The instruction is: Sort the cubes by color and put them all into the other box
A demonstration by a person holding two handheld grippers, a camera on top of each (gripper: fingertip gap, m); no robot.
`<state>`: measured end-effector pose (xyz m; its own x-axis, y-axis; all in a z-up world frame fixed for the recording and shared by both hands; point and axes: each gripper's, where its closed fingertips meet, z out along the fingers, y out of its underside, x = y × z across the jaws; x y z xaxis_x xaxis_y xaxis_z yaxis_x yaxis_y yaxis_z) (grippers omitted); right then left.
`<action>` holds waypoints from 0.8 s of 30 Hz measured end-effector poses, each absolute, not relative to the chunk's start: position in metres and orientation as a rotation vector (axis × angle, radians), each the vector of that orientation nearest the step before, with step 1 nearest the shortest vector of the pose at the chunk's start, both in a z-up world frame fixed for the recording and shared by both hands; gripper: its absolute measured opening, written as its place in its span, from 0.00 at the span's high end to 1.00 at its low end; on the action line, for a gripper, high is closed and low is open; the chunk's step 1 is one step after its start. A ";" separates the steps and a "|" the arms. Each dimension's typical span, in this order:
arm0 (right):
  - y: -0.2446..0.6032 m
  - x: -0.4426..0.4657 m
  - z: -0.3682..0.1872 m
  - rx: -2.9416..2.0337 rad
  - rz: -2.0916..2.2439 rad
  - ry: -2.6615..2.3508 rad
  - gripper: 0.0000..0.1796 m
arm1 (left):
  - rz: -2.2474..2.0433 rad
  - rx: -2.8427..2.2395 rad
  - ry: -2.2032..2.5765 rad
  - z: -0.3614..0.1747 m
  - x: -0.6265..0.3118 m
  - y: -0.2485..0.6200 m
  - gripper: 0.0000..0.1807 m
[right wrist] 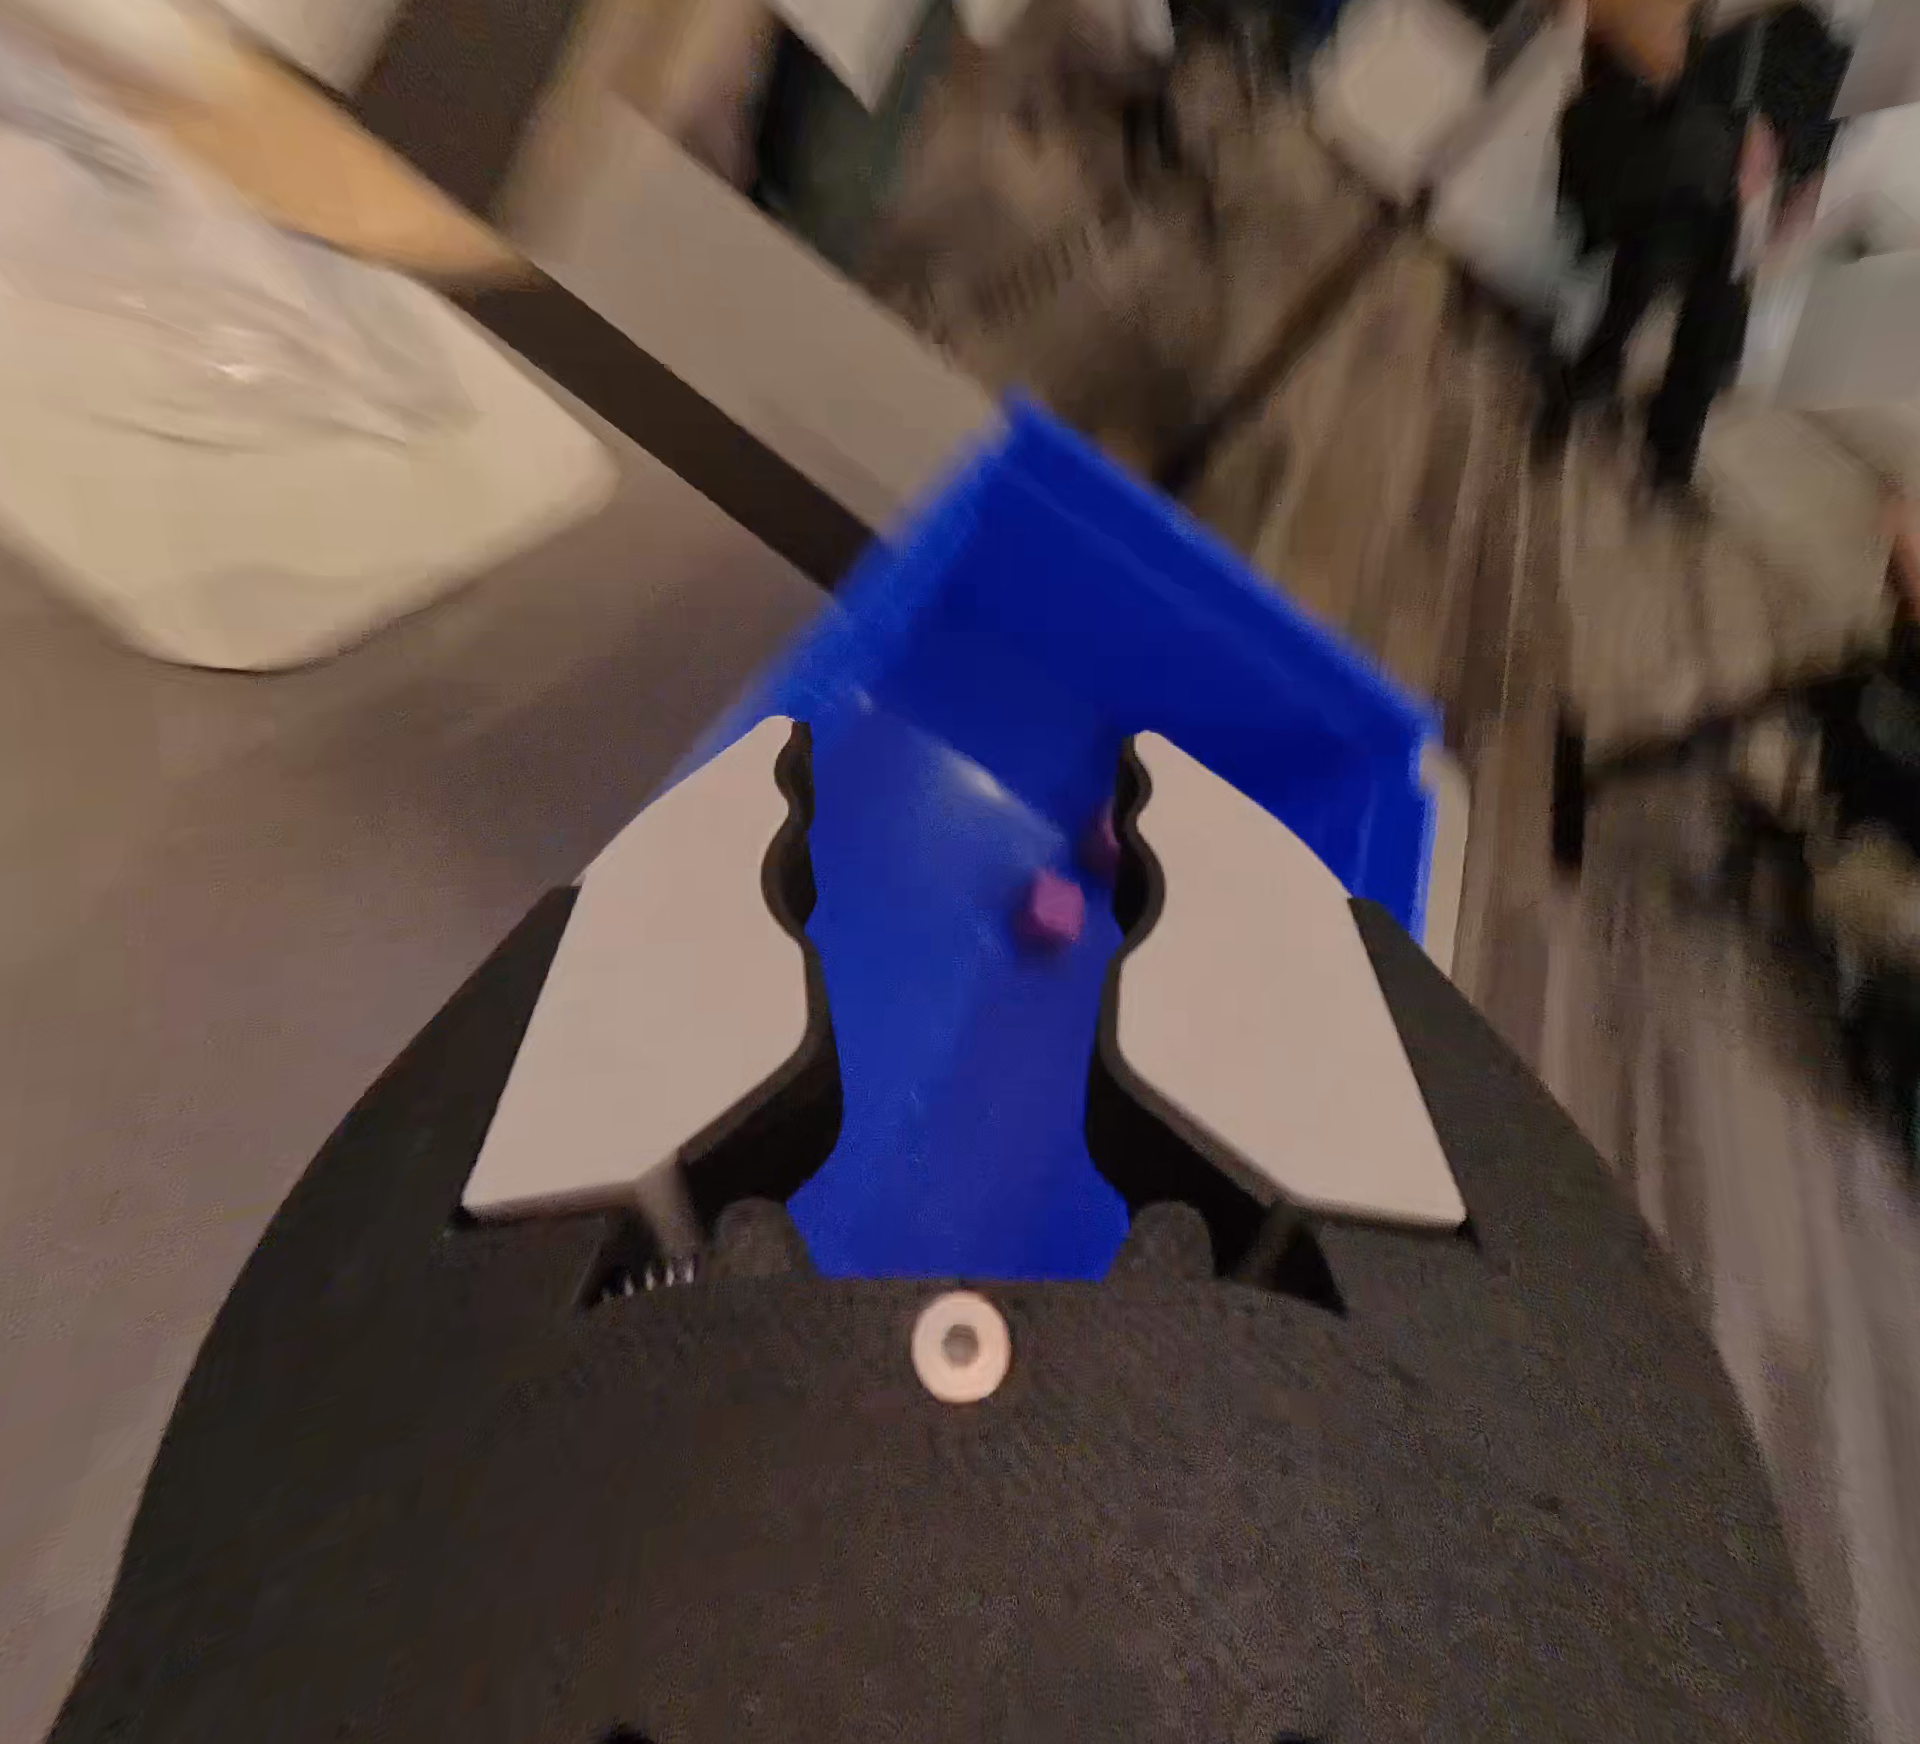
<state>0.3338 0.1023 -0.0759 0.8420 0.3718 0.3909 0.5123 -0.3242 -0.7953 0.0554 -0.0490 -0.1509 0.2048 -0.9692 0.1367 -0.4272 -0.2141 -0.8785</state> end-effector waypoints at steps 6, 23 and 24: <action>-0.027 0.159 -0.026 -1.228 -0.029 -1.154 0.62 | -1.506 -1.573 1.102 -0.086 0.064 -0.065 0.88; -0.081 0.025 -0.040 -0.800 0.092 -1.525 0.87 | -2.098 -1.236 1.025 -0.033 0.069 -0.107 0.88; -0.081 0.025 -0.041 -0.805 0.093 -1.526 0.87 | -2.093 -1.233 1.030 -0.034 0.069 -0.107 0.88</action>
<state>0.0247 -0.0812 -0.0407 0.0942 0.5292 0.8433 0.4225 0.7457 -0.5152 0.0693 -0.1072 -0.0337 -0.4662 -0.7249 0.5071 0.0406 -0.5902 -0.8063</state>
